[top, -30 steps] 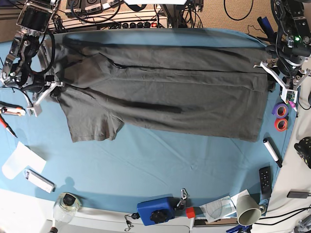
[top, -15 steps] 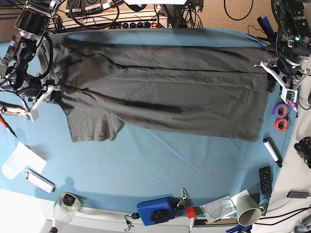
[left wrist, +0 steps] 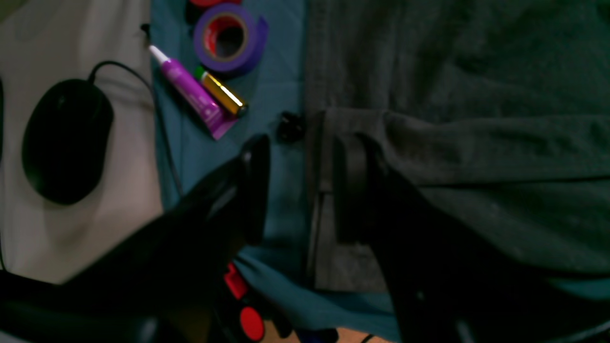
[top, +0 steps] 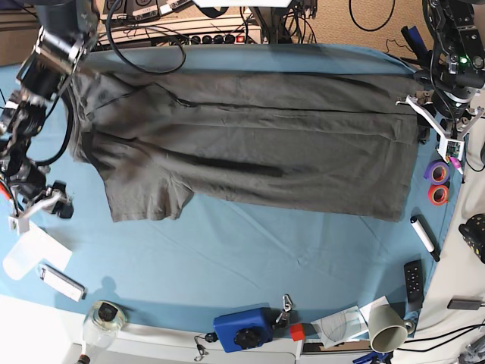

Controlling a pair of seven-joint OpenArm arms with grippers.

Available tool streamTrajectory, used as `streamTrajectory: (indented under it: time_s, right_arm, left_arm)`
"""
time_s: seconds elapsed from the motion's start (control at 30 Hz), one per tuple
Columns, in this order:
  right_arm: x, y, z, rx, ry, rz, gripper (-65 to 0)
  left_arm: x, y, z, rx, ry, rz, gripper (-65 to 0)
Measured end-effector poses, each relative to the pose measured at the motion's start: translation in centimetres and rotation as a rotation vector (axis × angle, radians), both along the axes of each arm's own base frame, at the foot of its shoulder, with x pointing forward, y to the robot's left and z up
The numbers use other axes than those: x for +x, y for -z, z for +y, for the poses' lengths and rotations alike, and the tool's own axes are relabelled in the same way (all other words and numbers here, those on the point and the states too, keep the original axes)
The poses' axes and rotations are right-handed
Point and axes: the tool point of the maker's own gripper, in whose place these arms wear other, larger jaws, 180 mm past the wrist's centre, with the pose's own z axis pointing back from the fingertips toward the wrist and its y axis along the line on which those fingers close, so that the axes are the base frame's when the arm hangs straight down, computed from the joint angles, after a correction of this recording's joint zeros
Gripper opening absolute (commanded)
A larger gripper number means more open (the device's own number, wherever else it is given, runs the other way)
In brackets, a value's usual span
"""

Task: Fold the T-shirt properly
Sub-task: 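Lower the right gripper and grasp the shirt's sleeve end, then lower the left gripper and grasp the shirt's other end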

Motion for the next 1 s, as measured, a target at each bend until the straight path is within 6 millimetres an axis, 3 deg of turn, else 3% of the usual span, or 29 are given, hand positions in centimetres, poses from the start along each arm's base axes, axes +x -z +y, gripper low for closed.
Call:
streamTrajectory:
  time_s: [0.27,0.47,0.8,1.0]
  right_arm:
    - [1.7,4.3,1.0,0.111,-0.035,0.118,-44.8]
    - [1.0,8.4,4.2,0.089,-0.137,0.249,-44.8]
    - [2.3,9.8,9.1,0.073,-0.234,0.257,-44.8]
    - [2.7,10.0,11.5,0.107,-0.262,0.25,-44.8]
  left_arm:
    - [0.0,0.0,0.0,-0.001,0.0,-0.001,-42.4]
    - [0.1,-0.1,0.0,0.0,0.0,-0.005,-42.4]
    - [0.3,-0.3,0.0,-0.001,0.002,-0.02,-42.4]
    - [2.9,-2.4,-0.2,-0.007,0.014,-0.141,-39.6]
